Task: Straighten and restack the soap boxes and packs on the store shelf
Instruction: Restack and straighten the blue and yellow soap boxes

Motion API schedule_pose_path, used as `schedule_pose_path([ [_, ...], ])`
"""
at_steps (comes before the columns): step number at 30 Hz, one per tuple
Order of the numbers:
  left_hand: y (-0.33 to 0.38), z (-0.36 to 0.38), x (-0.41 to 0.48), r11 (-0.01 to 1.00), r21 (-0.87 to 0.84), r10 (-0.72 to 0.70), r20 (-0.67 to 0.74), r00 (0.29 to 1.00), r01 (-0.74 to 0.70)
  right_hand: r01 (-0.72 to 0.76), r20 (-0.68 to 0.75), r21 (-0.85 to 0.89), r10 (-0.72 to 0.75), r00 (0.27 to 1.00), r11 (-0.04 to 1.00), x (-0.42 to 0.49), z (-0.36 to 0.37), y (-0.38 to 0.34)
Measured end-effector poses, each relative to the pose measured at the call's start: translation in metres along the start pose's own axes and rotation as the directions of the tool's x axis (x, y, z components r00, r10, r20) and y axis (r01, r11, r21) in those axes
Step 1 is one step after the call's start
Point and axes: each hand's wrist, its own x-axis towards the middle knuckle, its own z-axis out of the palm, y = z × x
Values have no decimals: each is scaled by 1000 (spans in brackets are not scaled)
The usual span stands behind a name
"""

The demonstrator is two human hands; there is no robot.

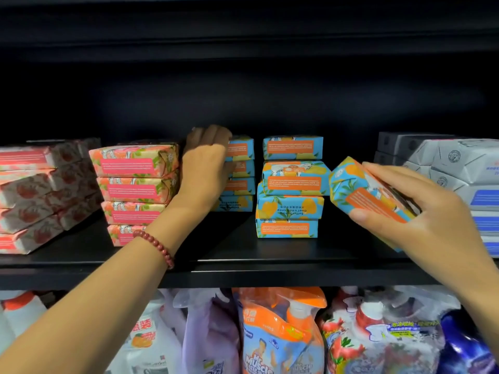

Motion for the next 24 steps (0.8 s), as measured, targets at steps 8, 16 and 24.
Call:
schedule_pose_path([
  [8, 21, -32, -6, 967, -224, -167, -210, 963, 119, 91, 83, -55, -86, 993, 994, 58, 8, -5],
  [16, 19, -65, -60, 949, -314, -48, -245, 968, -32, 123, 435, -153, -45, 899, 980, 118, 34, -10],
  [24, 11, -60, -97, 950, -302, 41, -132, 990, -79, 152, 393, -183, -69, 917, 971, 109, 46, -6],
])
